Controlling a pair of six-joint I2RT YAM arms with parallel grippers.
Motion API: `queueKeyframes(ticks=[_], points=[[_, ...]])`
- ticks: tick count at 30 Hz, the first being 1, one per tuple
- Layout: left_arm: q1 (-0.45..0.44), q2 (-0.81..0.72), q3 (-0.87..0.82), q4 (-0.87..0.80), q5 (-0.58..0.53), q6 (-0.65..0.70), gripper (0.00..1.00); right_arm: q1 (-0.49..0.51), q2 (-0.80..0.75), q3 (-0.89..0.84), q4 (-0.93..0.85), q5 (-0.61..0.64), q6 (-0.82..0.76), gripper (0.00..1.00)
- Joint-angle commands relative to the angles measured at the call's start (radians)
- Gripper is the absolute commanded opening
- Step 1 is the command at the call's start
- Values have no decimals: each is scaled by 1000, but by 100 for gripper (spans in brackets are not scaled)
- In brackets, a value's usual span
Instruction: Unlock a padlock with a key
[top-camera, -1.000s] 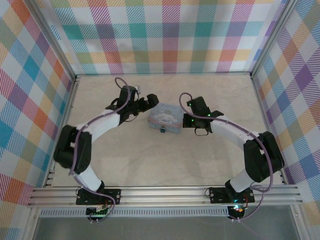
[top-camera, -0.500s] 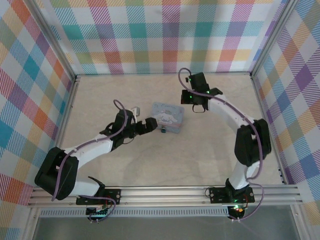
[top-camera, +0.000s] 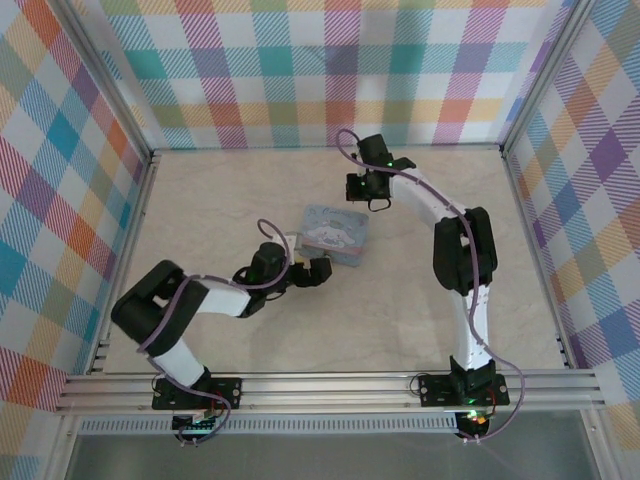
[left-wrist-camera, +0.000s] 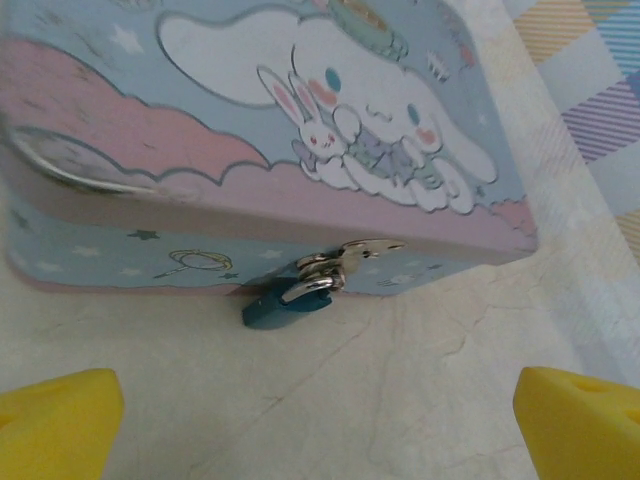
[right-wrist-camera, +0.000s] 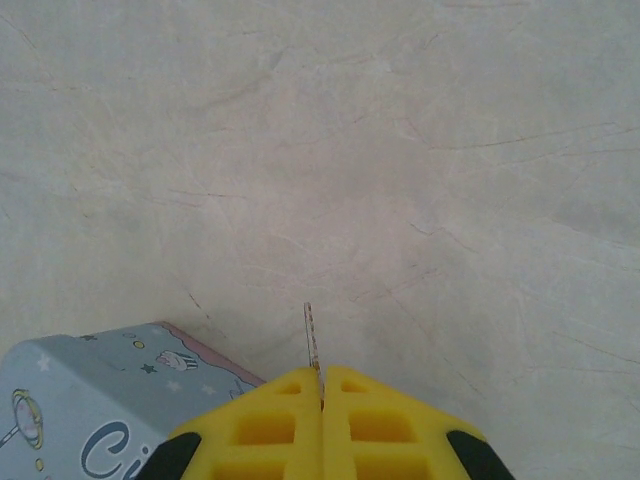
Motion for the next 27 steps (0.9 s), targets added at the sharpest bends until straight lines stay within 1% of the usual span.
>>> queueKeyframes(ticks=[1, 6, 12, 15, 18, 21, 25, 27], points=[[-33, 80, 26, 226, -17, 57, 100, -1, 26, 43, -36, -28, -23, 0], [-49, 187, 48, 352, -33, 81, 100, 0, 50, 55, -47, -38, -33, 0], [-60, 267, 76, 424, 9, 121, 100, 9, 70, 58, -58, -47, -51, 0], [-66, 278, 92, 411, 37, 151, 99, 17, 81, 58, -66, -50, -58, 0], [-72, 283, 102, 403, 41, 176, 97, 26, 92, 53, -70, -54, -60, 0], [-78, 292, 133, 362, 84, 196, 91, 32, 95, 41, -70, -59, -60, 0], [-84, 314, 147, 395, 76, 189, 94, 36, 89, 15, -63, -64, -57, 0], [-84, 323, 163, 399, 112, 190, 93, 37, 86, 1, -56, -65, -54, 0]])
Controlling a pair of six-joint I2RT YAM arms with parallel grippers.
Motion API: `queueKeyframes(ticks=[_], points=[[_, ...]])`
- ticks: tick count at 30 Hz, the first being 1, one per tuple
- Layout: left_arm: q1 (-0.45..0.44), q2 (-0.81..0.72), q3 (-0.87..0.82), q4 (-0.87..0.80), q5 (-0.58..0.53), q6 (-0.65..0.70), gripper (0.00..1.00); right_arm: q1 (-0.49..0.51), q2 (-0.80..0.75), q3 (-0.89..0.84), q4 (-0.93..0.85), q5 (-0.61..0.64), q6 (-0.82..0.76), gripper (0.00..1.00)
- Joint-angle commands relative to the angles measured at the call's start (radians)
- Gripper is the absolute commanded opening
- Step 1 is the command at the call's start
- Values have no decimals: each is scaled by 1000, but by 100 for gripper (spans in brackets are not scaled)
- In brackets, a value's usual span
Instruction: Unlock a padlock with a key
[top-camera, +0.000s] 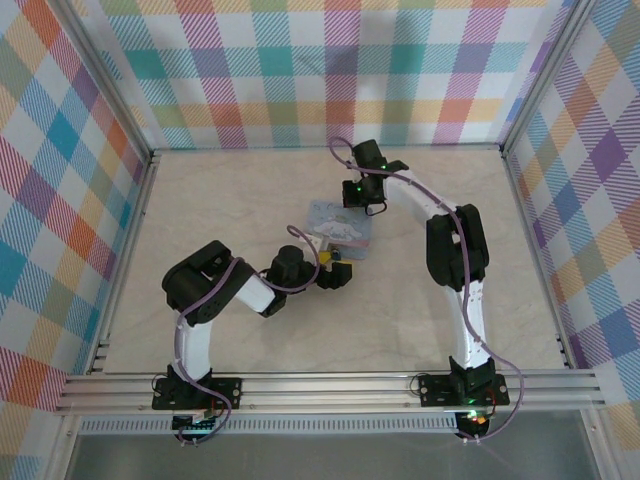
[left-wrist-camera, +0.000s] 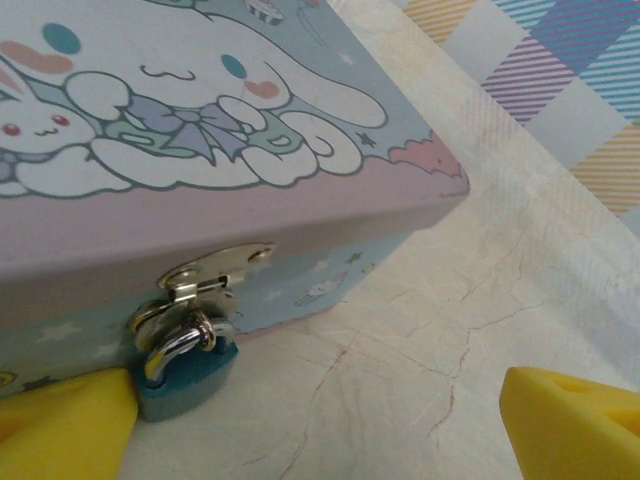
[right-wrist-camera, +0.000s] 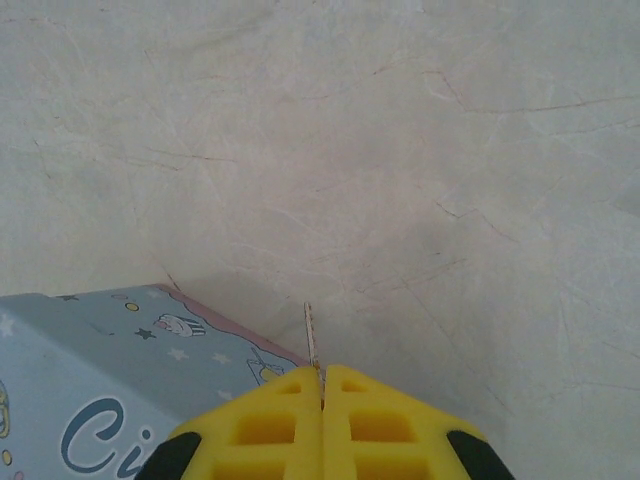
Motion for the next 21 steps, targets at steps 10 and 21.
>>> queueKeyframes(ticks=[10, 21], points=[[-2, 35, 61, 99, 149, -33, 83, 26, -4, -48, -30, -46, -2, 0], [-5, 70, 87, 79, 56, -74, 86, 26, -27, -81, -18, -45, 1, 0]])
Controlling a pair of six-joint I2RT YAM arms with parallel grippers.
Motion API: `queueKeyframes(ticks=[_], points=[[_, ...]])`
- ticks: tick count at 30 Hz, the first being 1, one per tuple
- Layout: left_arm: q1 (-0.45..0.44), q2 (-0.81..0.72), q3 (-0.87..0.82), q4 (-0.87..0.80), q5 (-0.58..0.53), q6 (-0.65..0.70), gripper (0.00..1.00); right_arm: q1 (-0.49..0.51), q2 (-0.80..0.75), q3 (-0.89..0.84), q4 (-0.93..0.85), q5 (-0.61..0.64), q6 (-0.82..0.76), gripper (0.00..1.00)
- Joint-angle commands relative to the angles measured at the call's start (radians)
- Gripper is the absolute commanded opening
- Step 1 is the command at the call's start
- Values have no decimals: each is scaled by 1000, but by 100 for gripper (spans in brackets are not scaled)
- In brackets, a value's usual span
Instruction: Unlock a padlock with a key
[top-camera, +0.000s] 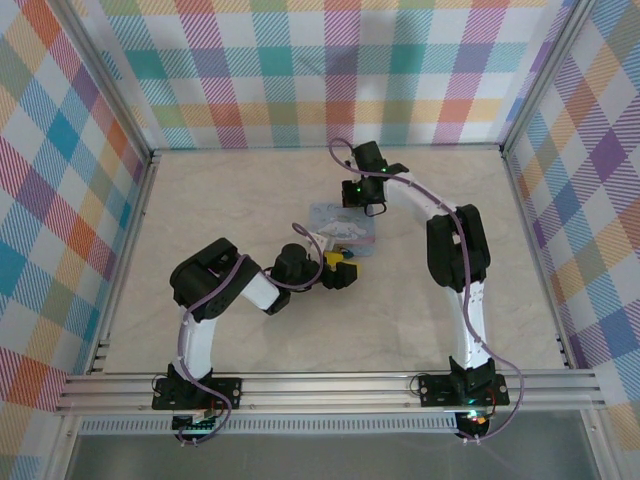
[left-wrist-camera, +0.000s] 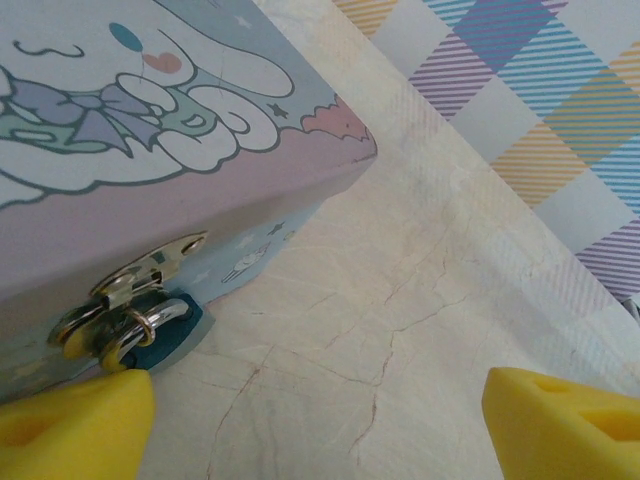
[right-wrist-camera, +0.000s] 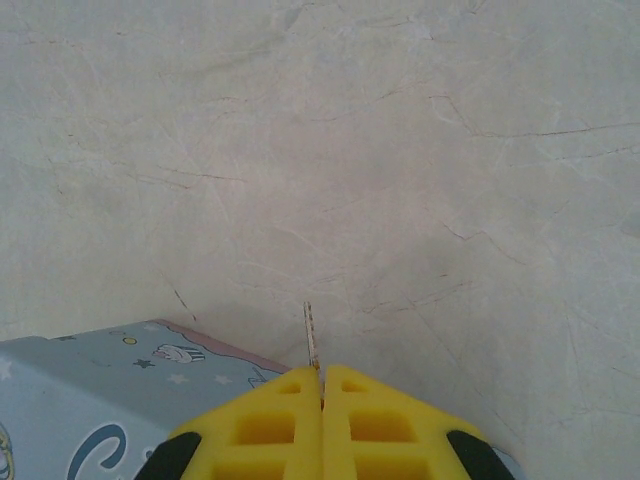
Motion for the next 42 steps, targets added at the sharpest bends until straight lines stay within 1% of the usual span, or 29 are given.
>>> queueKeyframes(ticks=[1, 4, 10, 14, 16, 18, 24, 28, 31, 34, 35, 37, 39, 42], points=[[-9, 15, 37, 25, -102, -17, 86, 25, -15, -36, -90, -42, 1, 0], [-12, -18, 20, -26, -193, -42, 85, 24, -19, -41, -90, -35, 1, 0], [-20, -97, -28, -162, -360, -1, 86, 26, -17, -37, -87, -44, 4, 0], [-24, -109, -27, -202, -399, 8, 87, 24, -14, -34, -85, -49, 8, 0], [-26, -101, -8, -222, -392, 12, 87, 25, -15, -34, -85, -51, 9, 0], [-26, -86, 4, -209, -354, 20, 88, 26, -14, -34, -85, -53, 11, 0], [-18, -42, 3, -52, -151, 47, 85, 26, -14, -38, -88, -52, 8, 0], [4, -21, 2, 11, -71, 18, 79, 28, -20, -45, -85, -55, 9, 0], [23, 1, 6, 52, -39, -30, 76, 28, -24, -55, -80, -52, 8, 0], [32, 15, 22, 57, -10, -55, 70, 28, -26, -62, -76, -51, 8, 0], [35, 19, 27, 54, -2, -63, 69, 28, -26, -65, -74, -52, 8, 0], [36, 27, 42, 35, 10, -78, 70, 28, -28, -69, -72, -51, 8, 0], [36, 29, 51, 0, -2, -86, 73, 27, -30, -69, -72, -48, 7, 0], [36, 32, 49, -7, -13, -86, 73, 27, -45, -68, -66, -42, 7, 0]])
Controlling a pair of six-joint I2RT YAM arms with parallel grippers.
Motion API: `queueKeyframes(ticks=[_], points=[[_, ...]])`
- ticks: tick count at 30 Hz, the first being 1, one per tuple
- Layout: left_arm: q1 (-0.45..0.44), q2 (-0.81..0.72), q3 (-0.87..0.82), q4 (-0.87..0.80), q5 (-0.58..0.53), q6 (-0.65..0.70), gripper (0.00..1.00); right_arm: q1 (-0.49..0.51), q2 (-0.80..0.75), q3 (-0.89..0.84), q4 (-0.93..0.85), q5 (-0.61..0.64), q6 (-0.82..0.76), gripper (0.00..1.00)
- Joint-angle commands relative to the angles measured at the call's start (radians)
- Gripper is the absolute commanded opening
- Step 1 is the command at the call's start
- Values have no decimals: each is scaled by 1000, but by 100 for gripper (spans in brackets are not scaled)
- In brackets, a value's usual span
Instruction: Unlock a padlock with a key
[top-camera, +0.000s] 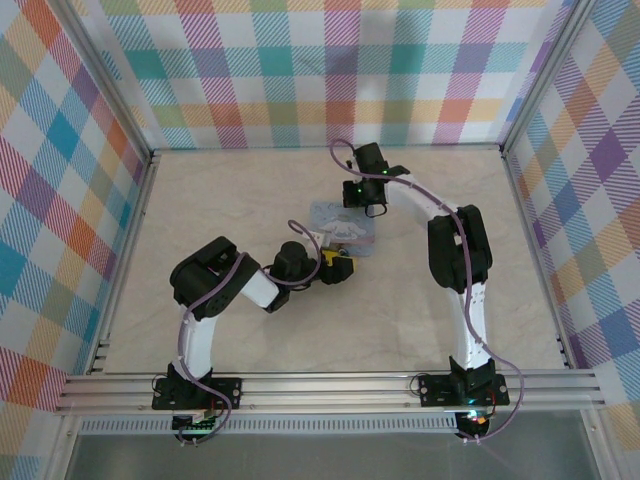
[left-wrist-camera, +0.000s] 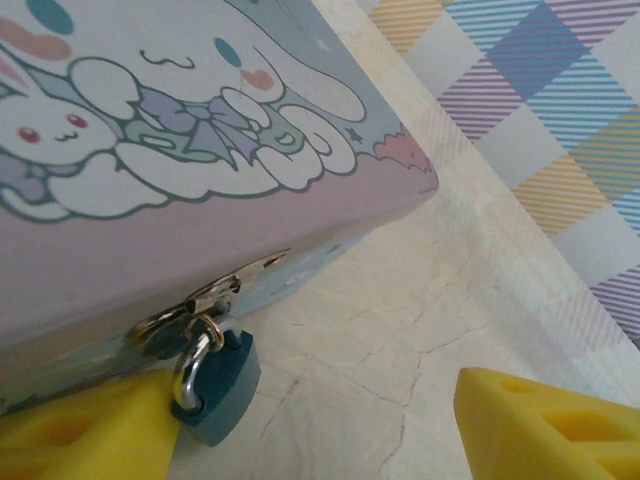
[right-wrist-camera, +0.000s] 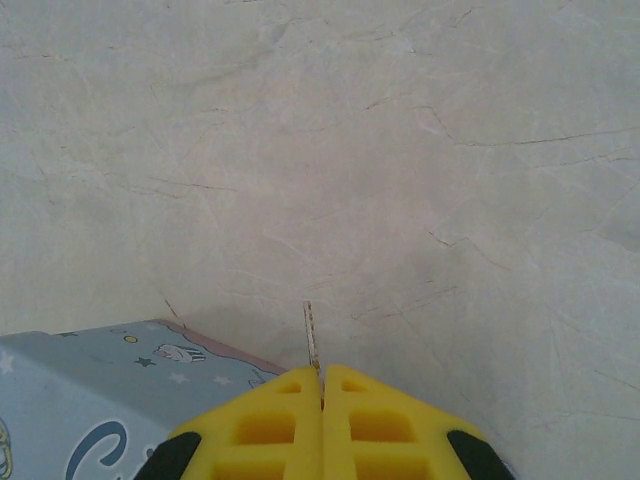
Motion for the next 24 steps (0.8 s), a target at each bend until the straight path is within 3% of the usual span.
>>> queueKeyframes(ticks=[1, 14, 24], points=[[9, 22, 31, 5, 1, -14, 73, 27, -36, -28, -106, -55, 3, 0], [15, 12, 17, -7, -3, -26, 72, -1, -185, -12, -117, 92, 12, 0], [17, 12, 19, -15, 18, -29, 72, -60, -390, -313, -114, 277, 124, 0]])
